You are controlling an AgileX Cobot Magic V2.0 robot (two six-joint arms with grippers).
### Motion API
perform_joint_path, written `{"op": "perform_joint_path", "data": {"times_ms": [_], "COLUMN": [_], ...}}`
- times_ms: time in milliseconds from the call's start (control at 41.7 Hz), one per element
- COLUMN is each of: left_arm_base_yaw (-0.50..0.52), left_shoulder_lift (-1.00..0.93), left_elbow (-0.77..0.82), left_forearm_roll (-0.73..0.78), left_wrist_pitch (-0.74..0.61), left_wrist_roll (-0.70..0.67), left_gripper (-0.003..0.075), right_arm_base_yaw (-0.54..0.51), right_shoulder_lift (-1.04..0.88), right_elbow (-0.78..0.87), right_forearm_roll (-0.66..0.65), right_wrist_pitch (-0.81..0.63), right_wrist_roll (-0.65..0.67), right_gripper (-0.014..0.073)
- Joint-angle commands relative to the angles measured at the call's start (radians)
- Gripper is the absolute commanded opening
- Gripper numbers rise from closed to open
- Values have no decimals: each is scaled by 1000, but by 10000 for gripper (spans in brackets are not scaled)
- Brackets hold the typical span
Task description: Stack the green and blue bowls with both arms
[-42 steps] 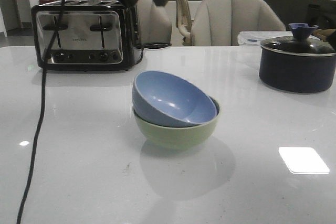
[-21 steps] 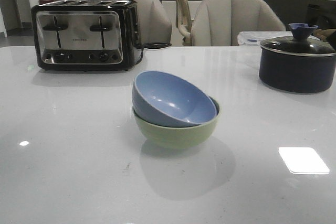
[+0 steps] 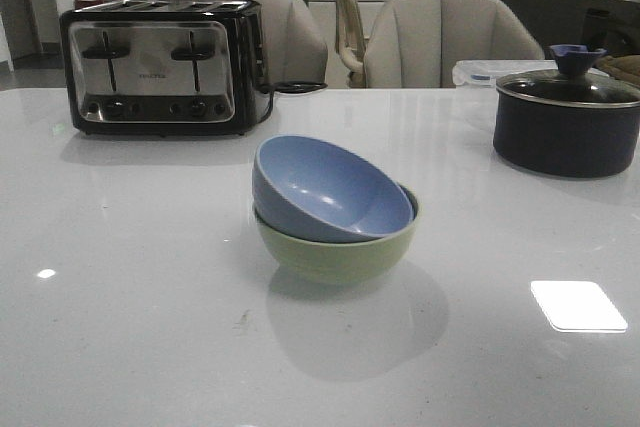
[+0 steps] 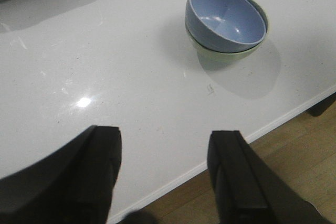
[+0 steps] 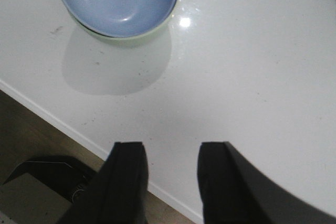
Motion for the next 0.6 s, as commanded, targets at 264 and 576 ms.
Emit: {"op": "perform_joint_path", "data": {"times_ms": [264, 576], "left_arm_base_yaw": [-5, -5], "left_shoulder_lift": [-26, -26], "left_elbow": [-3, -3], "left_forearm_roll": [16, 14], "left_wrist_pitch": [-67, -67], "left_wrist_roll": [-21, -40], "left_gripper": [430, 139], "right_arm_base_yaw": [-3, -3], "right_shoulder_lift": [-112, -132], "right_elbow": [-31, -31], "right_forearm_roll": [-37, -37], "right_wrist_pitch": [51, 51], "right_wrist_roll": [51, 68], "right_gripper": [171, 38]}}
